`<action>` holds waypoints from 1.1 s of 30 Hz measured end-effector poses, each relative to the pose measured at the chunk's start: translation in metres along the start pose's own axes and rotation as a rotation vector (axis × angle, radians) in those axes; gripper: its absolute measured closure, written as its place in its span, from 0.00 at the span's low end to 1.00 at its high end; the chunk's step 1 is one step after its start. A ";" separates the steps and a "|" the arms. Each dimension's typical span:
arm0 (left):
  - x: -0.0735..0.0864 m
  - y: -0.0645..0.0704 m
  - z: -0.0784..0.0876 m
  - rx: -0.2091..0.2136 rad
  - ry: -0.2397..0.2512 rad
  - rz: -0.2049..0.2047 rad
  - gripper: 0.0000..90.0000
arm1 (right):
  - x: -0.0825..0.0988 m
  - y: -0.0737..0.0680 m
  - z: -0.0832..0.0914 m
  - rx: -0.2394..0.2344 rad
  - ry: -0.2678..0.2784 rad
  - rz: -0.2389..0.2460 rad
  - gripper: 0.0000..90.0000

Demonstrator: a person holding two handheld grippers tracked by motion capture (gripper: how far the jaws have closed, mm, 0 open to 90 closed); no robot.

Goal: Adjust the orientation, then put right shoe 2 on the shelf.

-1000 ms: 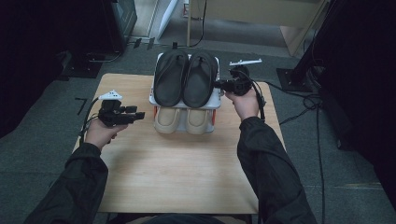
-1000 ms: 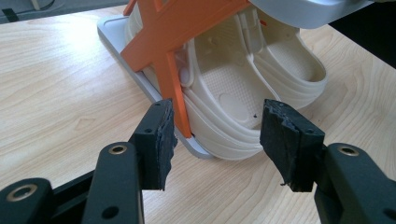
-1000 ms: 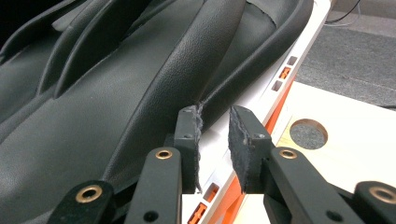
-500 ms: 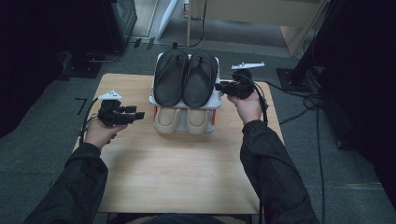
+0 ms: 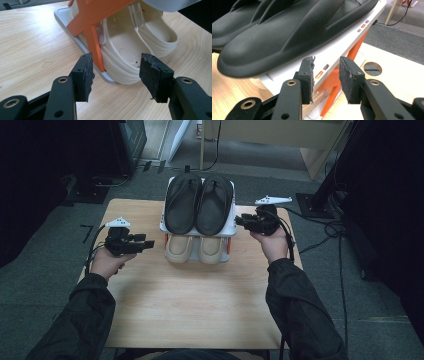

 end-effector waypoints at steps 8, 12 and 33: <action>0.001 0.001 -0.001 -0.001 -0.006 -0.006 0.50 | 0.019 0.001 0.005 -0.018 0.009 0.002 0.70; 0.002 0.000 -0.001 -0.006 -0.006 -0.005 0.50 | 0.030 0.004 0.004 -0.022 0.008 0.007 0.69; 0.006 0.003 -0.004 -0.011 0.005 -0.025 0.47 | 0.082 0.028 0.001 -0.030 -0.001 0.000 0.62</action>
Point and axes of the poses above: each handheld gripper's, and its own axes: z roughly backward along the jaws, x roughly out of its underside, y roughly to its right, the point moved 7 cm from there along -z, roughly forward along the jaws, and after that the axes turned 12 degrees about -z, right-handed, at the moved point
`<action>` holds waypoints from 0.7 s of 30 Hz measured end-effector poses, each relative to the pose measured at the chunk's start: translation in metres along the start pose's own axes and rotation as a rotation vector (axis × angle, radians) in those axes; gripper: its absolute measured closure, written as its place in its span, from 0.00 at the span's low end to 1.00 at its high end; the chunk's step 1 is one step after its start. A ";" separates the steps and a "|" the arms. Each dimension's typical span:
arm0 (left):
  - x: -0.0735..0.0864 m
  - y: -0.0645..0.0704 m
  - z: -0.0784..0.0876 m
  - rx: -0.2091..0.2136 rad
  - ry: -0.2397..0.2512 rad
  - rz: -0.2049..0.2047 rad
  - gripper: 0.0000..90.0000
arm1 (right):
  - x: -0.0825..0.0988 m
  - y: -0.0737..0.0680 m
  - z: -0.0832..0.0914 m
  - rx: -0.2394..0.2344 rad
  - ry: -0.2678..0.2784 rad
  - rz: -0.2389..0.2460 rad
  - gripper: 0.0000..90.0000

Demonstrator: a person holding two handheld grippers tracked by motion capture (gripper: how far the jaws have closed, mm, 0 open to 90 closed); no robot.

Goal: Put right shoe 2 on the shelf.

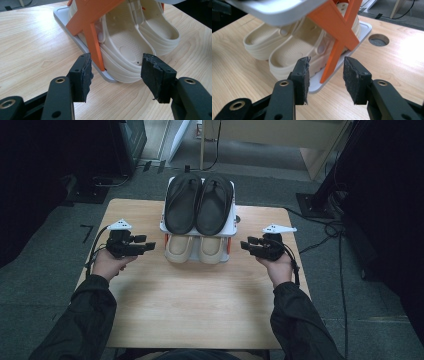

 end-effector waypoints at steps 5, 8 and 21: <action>0.004 0.001 -0.006 0.004 -0.002 0.002 0.46 | 0.011 0.005 0.000 0.003 -0.012 0.011 0.59; 0.008 0.002 -0.011 0.016 -0.030 0.000 0.45 | 0.019 0.009 0.001 0.007 -0.025 0.031 0.58; 0.025 0.002 -0.025 0.005 -0.068 -0.035 0.44 | 0.048 0.020 -0.006 0.025 -0.075 0.105 0.55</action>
Point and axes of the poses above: each handheld gripper's, and its own axes: z roughly backward along the jaws, x roughly out of its underside, y roughly to its right, the point moved 7 cm from there along -z, roughly forward along the jaws, and after that the axes turned 12 degrees about -z, right-handed, at the moved point
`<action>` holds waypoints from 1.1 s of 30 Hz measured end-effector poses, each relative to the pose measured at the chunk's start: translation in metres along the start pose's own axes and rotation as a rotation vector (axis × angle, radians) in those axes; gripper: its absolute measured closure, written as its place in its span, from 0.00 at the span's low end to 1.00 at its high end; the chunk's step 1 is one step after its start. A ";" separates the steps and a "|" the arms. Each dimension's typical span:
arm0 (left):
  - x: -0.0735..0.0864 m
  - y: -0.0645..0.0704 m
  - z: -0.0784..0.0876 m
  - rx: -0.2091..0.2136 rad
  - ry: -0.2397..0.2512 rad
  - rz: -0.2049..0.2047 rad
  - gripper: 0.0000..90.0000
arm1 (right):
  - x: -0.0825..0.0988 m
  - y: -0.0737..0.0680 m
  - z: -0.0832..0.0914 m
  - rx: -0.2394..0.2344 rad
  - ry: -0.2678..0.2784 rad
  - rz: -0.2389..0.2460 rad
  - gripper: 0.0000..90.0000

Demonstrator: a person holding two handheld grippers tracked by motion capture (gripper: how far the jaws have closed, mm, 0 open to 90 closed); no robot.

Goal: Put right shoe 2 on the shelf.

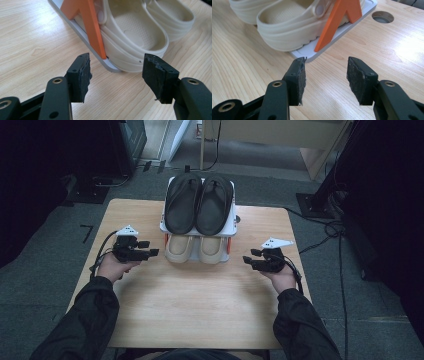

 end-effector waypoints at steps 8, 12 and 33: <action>0.011 -0.006 -0.011 -0.016 -0.026 0.017 0.42 | 0.006 0.014 -0.010 -0.017 0.009 -0.089 0.54; 0.010 -0.007 -0.010 -0.015 -0.019 0.031 0.41 | 0.008 0.015 -0.011 -0.010 -0.007 -0.098 0.53; 0.009 -0.007 -0.008 -0.015 -0.015 0.029 0.40 | 0.007 0.016 -0.011 0.008 -0.007 -0.106 0.52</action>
Point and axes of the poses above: each handheld gripper's, and its own axes: z roughly backward along the jaws, x roughly out of its underside, y roughly to its right, the point moved 7 cm from there along -z, roughly forward along the jaws, and after that the axes turned 12 degrees about -z, right-handed, at the moved point
